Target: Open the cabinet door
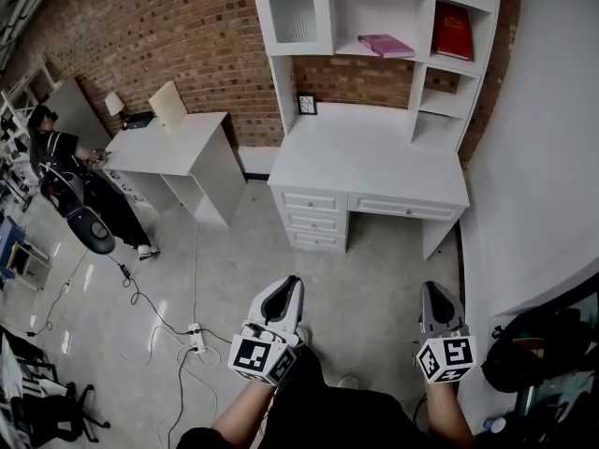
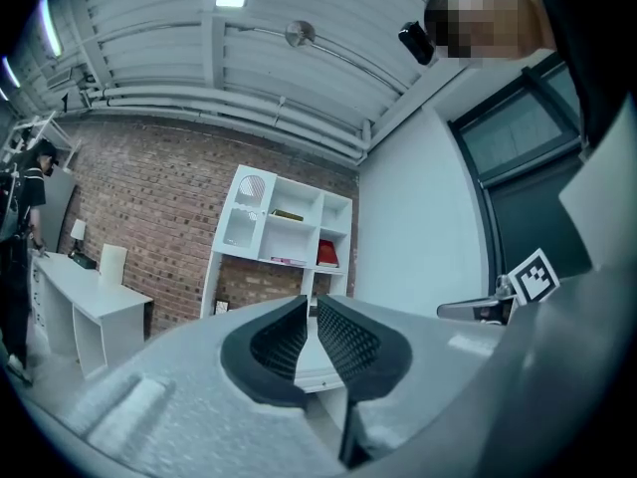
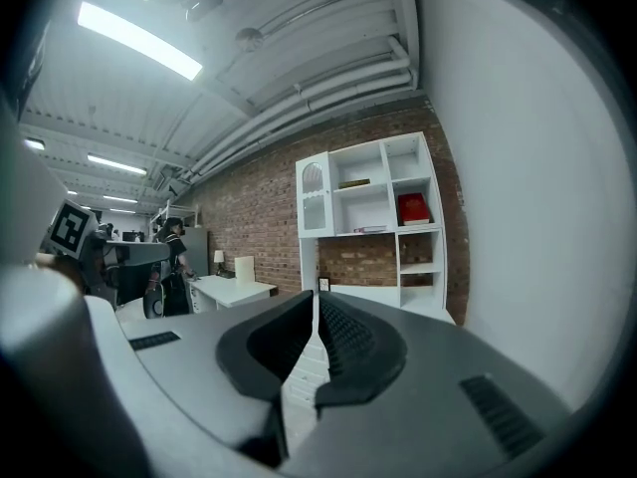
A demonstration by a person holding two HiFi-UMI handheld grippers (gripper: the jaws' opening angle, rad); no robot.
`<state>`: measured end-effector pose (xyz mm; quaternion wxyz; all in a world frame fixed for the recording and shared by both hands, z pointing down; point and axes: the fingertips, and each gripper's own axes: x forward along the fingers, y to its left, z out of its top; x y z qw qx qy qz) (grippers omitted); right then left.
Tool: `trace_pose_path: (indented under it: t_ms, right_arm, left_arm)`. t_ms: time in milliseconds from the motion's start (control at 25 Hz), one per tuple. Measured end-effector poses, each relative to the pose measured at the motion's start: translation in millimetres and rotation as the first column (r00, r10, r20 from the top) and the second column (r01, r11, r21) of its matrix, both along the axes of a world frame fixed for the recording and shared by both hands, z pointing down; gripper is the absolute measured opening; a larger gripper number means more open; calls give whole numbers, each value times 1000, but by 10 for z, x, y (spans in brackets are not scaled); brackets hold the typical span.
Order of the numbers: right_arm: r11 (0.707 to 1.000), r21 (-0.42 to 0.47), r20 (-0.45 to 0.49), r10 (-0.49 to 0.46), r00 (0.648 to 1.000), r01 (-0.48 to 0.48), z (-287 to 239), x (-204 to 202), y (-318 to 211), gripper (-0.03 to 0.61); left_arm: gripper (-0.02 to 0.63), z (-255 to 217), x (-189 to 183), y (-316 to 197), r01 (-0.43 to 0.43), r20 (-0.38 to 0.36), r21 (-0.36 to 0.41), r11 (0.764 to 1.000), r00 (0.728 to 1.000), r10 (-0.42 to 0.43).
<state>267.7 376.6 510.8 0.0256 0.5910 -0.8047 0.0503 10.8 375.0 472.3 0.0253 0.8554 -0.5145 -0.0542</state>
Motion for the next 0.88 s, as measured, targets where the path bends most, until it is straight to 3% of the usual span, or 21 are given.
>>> trace_pose_path:
  t_ms: [400,600,760,880]
  right_arm:
    - [1000,-25,-11,14,1000,-14,92,-122,-77,28]
    - [996,-44,-36,73,997,-75,170,69,-18,275]
    - [995,-49,-14,87,996,-87,217,153,35,350]
    - [996,-60,2,72,997,-72,276,146,103,356]
  left_arm:
    - [125,46,-198,-70,6,18,-16,1000,1000,-5]
    - [274,48,-162,90,14,26,-1,1000,1000,-14]
    - [323,81,-167,184,52,48,-6,999,997,-52]
    - [332,115,-156,240,68,53,-15,998,996,-67]
